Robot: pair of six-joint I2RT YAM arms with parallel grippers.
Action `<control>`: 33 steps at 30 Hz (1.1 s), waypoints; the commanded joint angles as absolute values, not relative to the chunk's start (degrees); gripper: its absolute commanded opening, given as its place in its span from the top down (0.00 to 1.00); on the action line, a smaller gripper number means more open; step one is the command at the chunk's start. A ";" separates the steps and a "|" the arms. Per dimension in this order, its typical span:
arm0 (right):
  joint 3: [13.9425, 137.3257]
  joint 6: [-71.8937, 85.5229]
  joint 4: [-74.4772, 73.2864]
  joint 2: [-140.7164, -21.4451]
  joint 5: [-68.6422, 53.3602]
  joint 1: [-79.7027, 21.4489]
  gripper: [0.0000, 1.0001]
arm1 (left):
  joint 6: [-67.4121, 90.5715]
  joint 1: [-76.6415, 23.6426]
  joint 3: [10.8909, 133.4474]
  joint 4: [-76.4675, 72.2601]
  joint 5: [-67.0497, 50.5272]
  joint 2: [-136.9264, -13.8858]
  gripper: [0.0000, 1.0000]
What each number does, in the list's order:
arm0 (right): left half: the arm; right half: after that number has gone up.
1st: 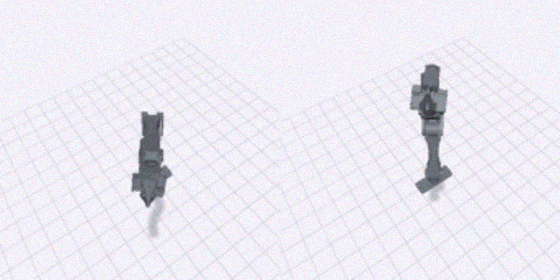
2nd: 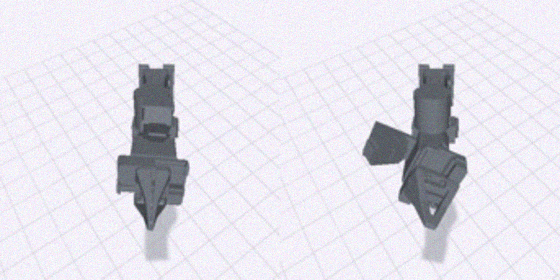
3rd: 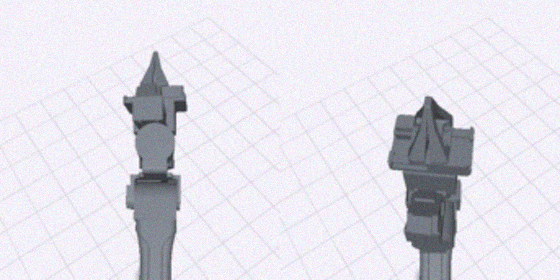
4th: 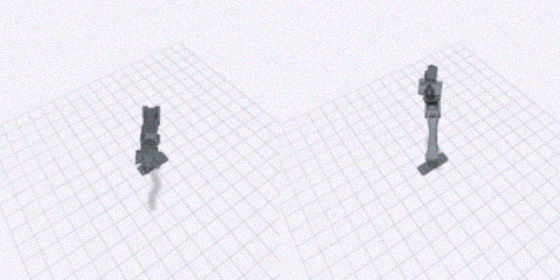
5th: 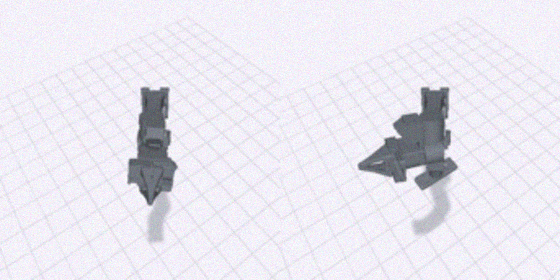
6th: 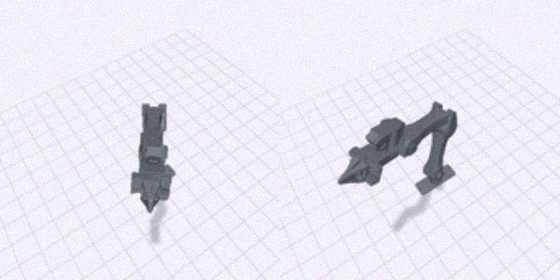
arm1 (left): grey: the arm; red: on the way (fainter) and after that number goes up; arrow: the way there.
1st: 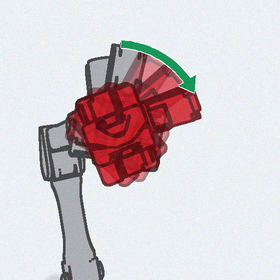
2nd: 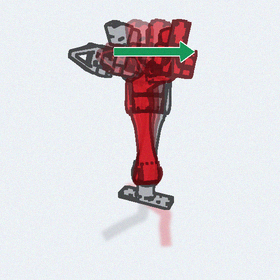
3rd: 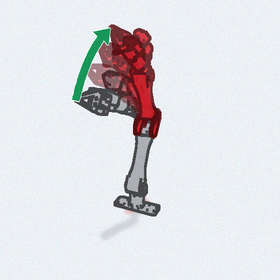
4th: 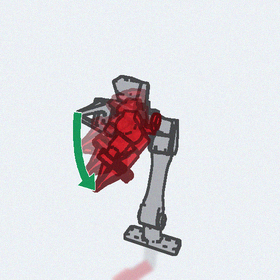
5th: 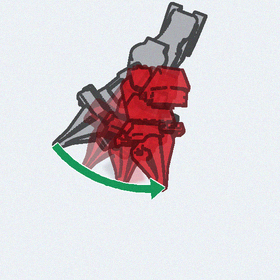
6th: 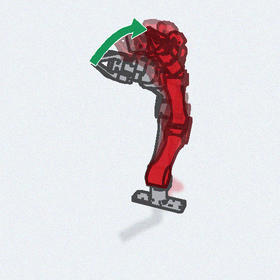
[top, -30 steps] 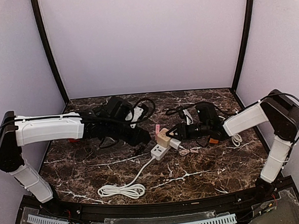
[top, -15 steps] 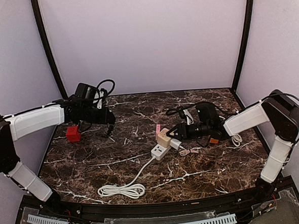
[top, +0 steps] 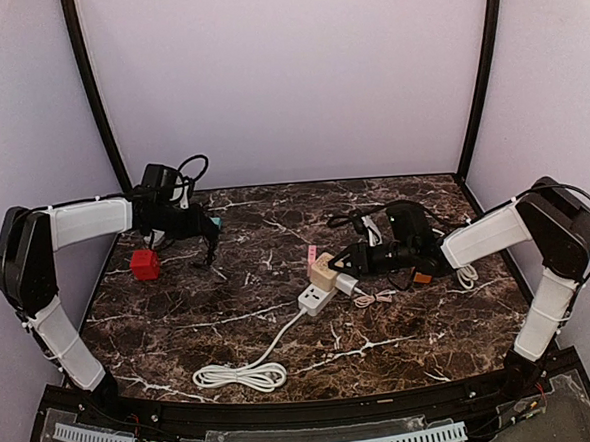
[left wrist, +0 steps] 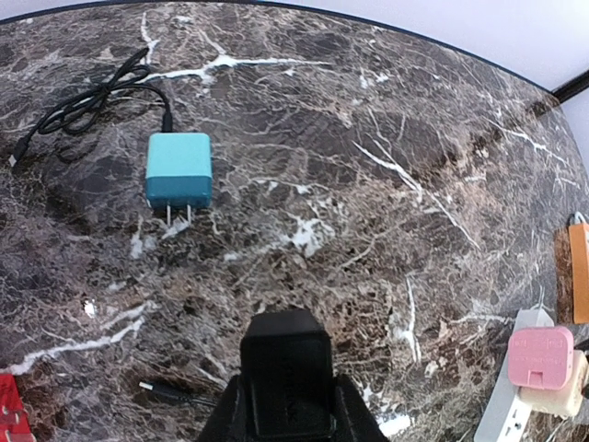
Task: Pull the plug off the socket
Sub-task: Place the plug at the center of the board.
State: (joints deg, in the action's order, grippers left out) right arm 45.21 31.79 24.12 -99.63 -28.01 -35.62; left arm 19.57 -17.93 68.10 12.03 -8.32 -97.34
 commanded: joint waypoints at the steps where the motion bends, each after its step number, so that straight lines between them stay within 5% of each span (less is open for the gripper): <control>1: 44.73 31.27 20.95 -100.02 -26.98 -35.42 0.51 | 22.01 -14.37 70.37 9.75 -11.33 -99.16 0.95; 16: 45.09 31.34 20.83 -100.04 -27.23 -35.37 0.50 | 21.22 -13.13 70.17 10.04 -9.32 -103.14 0.91; 33: 45.27 31.84 20.96 -100.44 -27.52 -35.42 0.51 | 10.83 -20.00 78.53 24.21 16.76 -107.77 0.89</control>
State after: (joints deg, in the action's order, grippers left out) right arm 45.30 31.88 24.05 -99.63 -28.29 -35.62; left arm 13.82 -19.00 76.62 19.18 9.63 -106.02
